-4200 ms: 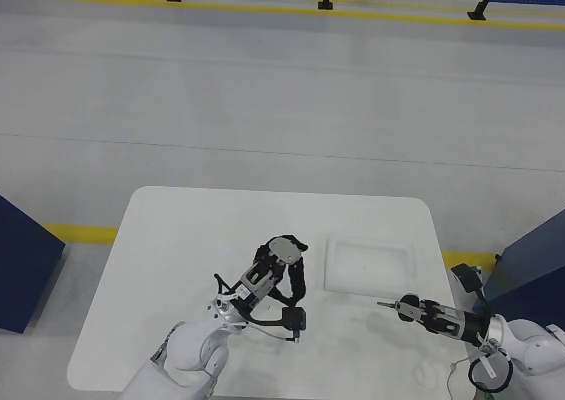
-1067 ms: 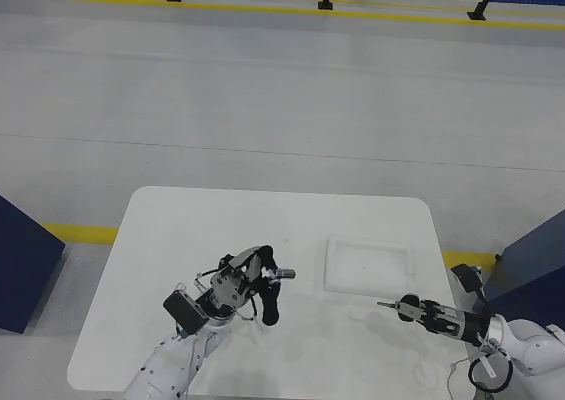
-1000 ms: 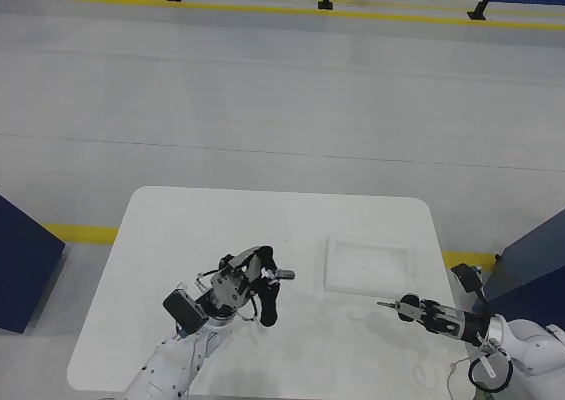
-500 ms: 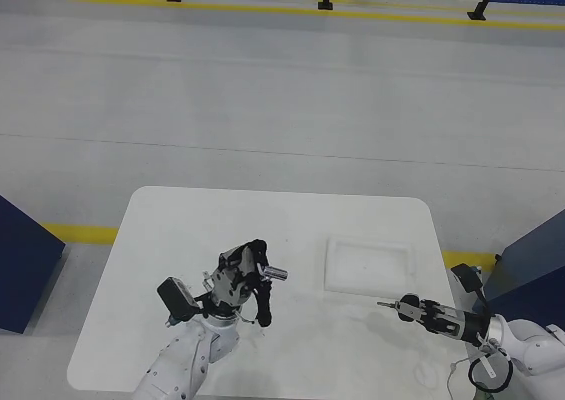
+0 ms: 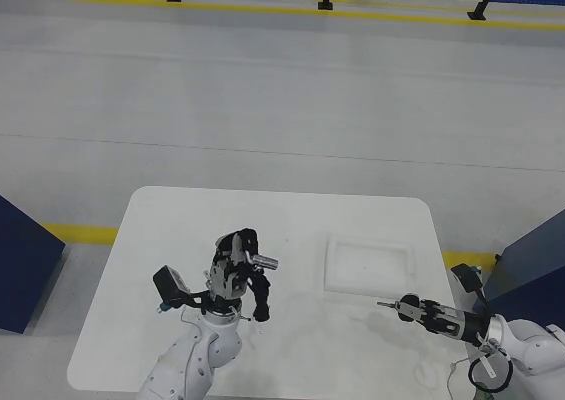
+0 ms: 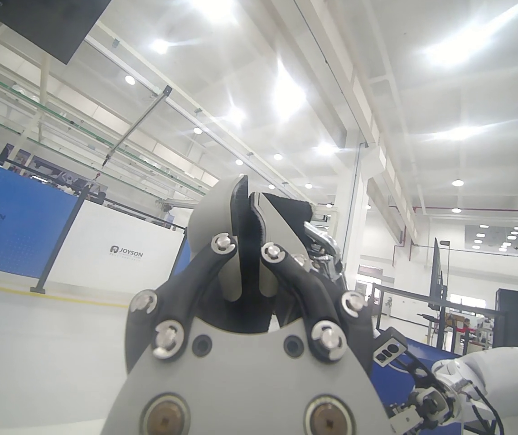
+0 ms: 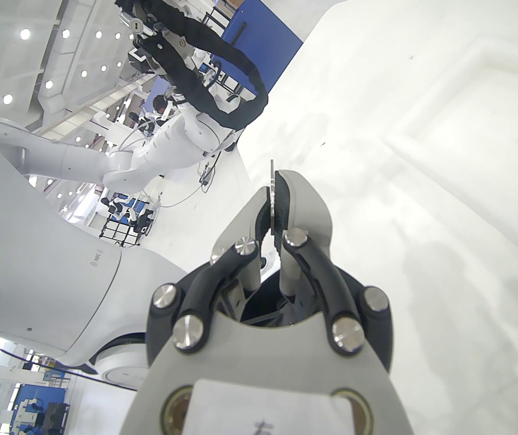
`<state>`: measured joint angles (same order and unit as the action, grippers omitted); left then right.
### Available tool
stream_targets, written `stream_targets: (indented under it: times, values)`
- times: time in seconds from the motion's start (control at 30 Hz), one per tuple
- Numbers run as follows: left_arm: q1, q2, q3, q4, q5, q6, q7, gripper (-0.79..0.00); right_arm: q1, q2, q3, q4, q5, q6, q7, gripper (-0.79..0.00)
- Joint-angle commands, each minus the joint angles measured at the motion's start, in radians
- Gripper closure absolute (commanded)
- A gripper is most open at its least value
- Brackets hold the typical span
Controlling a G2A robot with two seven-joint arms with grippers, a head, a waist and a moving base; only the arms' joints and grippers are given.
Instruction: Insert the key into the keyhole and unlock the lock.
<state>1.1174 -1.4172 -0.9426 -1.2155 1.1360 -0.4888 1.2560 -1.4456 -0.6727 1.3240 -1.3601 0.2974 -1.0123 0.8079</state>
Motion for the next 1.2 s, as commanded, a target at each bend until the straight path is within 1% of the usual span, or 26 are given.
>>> stream_targets:
  times: [0.0,0.37,0.4,0.53,0.7,1.17]
  values:
    - [0.002,0.0,-0.001,-0.003,-0.007,-0.006,-0.006,0.0,0.0,0.0,0.0,0.0,0.0,0.0,0.0,0.0]
    - [0.004,0.0,-0.002,-0.004,-0.01,-0.002,-0.012,0.0,0.0,0.0,0.0,0.0,0.0,0.0,0.0,0.0]
    - [0.013,-0.001,-0.005,-0.013,-0.027,0.004,-0.036,0.0,0.0,0.0,0.0,0.0,0.0,0.0,0.0,0.0]
    - [0.047,-0.007,-0.007,-0.048,-0.15,-0.046,-0.113,0.0,0.0,0.0,0.0,0.0,0.0,0.0,0.0,0.0]
    - [0.073,-0.015,-0.012,-0.068,-0.259,-0.061,-0.195,0.0,0.0,0.0,0.0,0.0,0.0,0.0,0.0,0.0]
    - [0.097,-0.035,-0.032,-0.089,-0.503,-0.137,-0.368,0.0,0.0,0.0,0.0,0.0,0.0,0.0,0.0,0.0]
